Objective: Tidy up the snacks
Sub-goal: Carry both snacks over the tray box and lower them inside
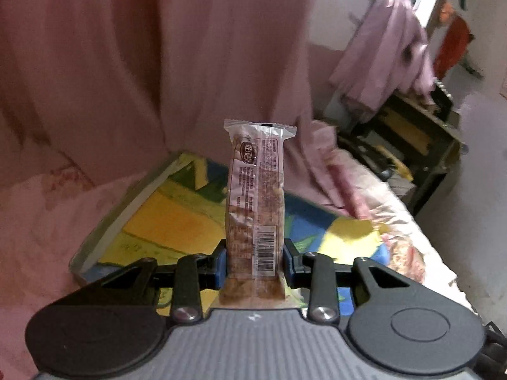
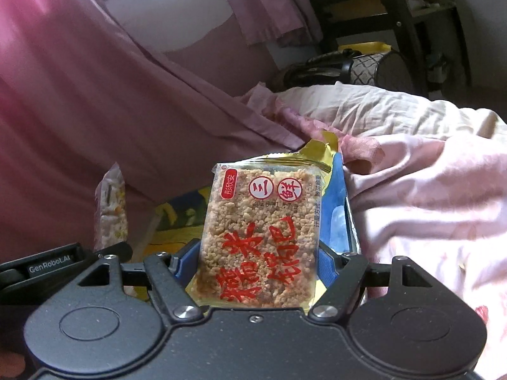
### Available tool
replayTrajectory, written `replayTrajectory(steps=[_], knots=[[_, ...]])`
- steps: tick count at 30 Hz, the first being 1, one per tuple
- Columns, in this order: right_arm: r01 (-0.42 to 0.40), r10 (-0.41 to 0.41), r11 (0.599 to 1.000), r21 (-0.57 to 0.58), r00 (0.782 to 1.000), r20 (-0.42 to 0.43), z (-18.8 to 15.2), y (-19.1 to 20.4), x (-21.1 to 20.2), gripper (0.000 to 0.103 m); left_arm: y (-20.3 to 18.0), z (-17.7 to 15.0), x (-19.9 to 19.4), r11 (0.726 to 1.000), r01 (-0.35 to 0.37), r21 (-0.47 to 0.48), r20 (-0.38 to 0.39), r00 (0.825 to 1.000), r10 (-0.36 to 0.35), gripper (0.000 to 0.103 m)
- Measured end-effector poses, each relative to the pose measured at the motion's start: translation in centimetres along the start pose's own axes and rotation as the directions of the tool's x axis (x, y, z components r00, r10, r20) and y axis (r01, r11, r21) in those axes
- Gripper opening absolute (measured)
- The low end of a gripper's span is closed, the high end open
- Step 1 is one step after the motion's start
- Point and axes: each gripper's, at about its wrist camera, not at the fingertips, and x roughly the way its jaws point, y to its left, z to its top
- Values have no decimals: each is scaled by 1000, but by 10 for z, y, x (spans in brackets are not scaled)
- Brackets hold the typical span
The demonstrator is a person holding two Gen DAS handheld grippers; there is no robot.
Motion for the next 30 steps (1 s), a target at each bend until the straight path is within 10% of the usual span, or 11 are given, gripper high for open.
replayTrajectory(steps=[23,30], knots=[[156,-182,954,-256,980,-78,-37,22,59,75,23,-31,49,997,-56,54,-125,990,63,38],[160,-178,948,-277,983,-44,-33,27,42,91,16,-28,37,996,-64,55,-115,991,70,50]])
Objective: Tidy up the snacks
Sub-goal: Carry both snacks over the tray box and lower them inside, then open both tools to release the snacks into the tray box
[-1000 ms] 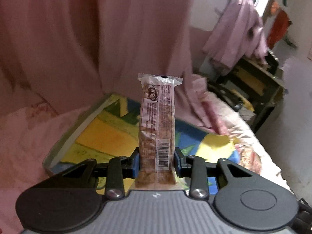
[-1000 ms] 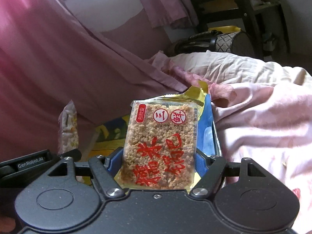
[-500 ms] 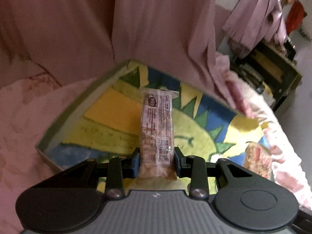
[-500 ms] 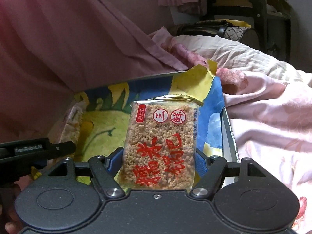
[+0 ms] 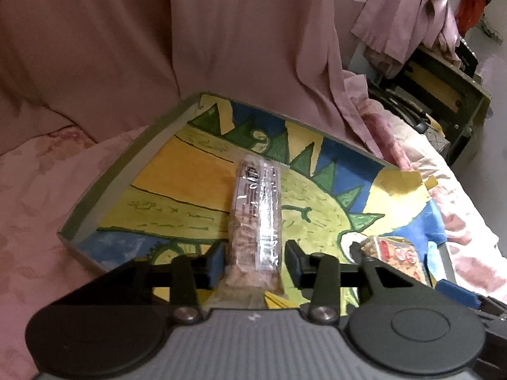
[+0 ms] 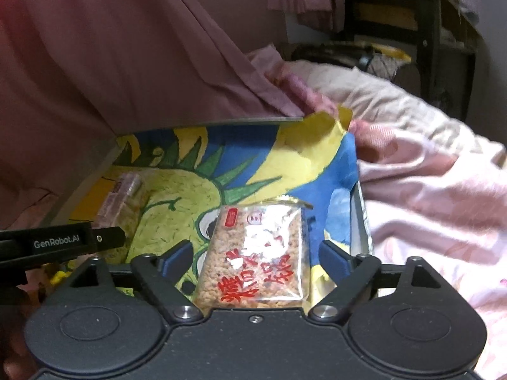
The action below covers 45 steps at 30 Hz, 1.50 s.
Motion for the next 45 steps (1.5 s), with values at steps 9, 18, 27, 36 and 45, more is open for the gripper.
replayTrajectory(steps=[9,18,27,36,45], knots=[[1,19,994,-114,985,171,0,5,-68,102,-7,8,-67,1000,-1,-13,155,988,3,89],[8,61,981,-194,935,349,-8,8,-149,102,-32,-1,-152,985,-108,137,340,939,56,102],[-15,96,982,-188,898,430,-29,-2,-218,102,-40,-36,-211,988,-82,133,375,927,27,102],[-44,110,987,-157,889,444,-55,-16,-269,102,-33,-84,-256,989,-124,77,390,917,85,102],[-66,113,990,-125,899,424,-81,-23,-300,102,-34,-127,-292,987,-144,74,387,916,104,103]])
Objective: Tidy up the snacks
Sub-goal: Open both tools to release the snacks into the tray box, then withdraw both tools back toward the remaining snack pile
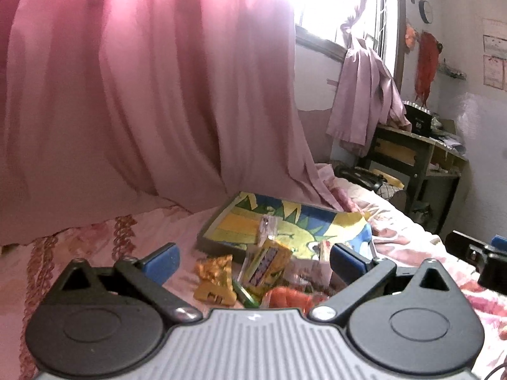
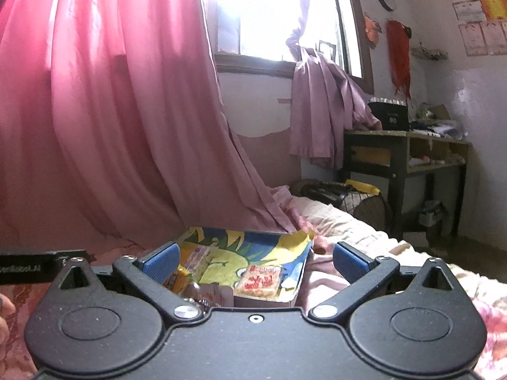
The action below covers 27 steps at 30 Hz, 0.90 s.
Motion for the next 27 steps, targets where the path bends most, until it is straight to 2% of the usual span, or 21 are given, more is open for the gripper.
replayTrajectory(steps=[13,20,27], knots=[[7,-2,999,50,996,-91,-22,3,-33,102,-2,-33,-37,998,-40,55,-57,997,43,103],[8,10,996,92,982,-190,-36,2,-33,102,-3,-45,-44,994,-71,82,-106,991,79,103],[13,6,997,75,966,-259,-45,8,-27,102,2,-52,-40,989,-122,84,-171,976,135,103]])
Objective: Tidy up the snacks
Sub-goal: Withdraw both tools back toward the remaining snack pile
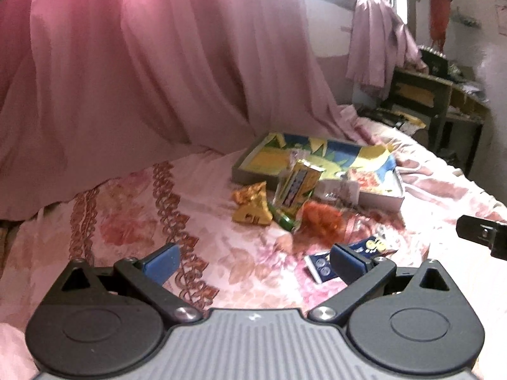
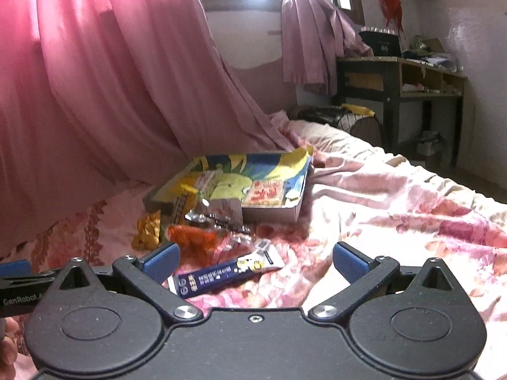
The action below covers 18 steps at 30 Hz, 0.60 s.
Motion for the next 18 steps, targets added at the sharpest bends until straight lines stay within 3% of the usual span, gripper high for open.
replayTrajectory(steps=[18], knots=[[28,-32,999,-30,989,-144,-7,3,25,102,4,-6,20,998,-57,3,-106,993,57,103]])
